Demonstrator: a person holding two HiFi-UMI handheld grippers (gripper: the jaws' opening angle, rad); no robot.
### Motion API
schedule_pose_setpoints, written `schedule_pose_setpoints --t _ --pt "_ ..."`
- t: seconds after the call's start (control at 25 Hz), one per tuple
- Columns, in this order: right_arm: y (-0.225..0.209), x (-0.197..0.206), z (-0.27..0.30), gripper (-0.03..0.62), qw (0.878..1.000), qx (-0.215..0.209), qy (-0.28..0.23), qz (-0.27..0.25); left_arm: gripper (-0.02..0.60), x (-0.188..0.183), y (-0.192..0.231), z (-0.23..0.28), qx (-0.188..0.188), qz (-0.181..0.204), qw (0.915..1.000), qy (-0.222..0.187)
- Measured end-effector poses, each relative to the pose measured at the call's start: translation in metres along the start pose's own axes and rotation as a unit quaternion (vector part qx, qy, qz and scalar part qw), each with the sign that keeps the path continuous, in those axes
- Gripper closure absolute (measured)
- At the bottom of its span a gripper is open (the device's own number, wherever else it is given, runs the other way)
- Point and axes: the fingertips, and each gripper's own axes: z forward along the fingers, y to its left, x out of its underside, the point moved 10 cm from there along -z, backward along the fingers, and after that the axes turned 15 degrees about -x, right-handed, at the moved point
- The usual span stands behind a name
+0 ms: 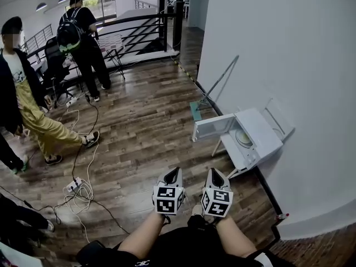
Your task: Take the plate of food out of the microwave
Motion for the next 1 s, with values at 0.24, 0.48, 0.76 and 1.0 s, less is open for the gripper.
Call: schedule_pose_setpoints --t 0.24,0.48,0.76,1.0 --pt "-0.051 -0.015 0.040 0.582 1.000 0.000 -0.012 0.019 0.583 -0.020 -0.025 0.050 -0.001 0.039 0.9993 0.002" --pt "-0.111 -0.044 0.076 0.582 0.999 -0.008 -0.031 0.024 0.582 -0.050 -0.060 0.109 -0.007 0.062 0.9981 -0.004" --pt "-0.177 -0.058 0.113 0.580 0.999 -0.011 -0.020 0.032 0.582 -0.070 -0.099 0.172 -0.013 0.069 0.9976 0.000" --pt "-0.221 -0.063 0.134 0.582 0.999 -0.010 -0.016 0.031 0.582 -0.075 -0.127 0.212 -0.020 0.062 0.9978 0.002"
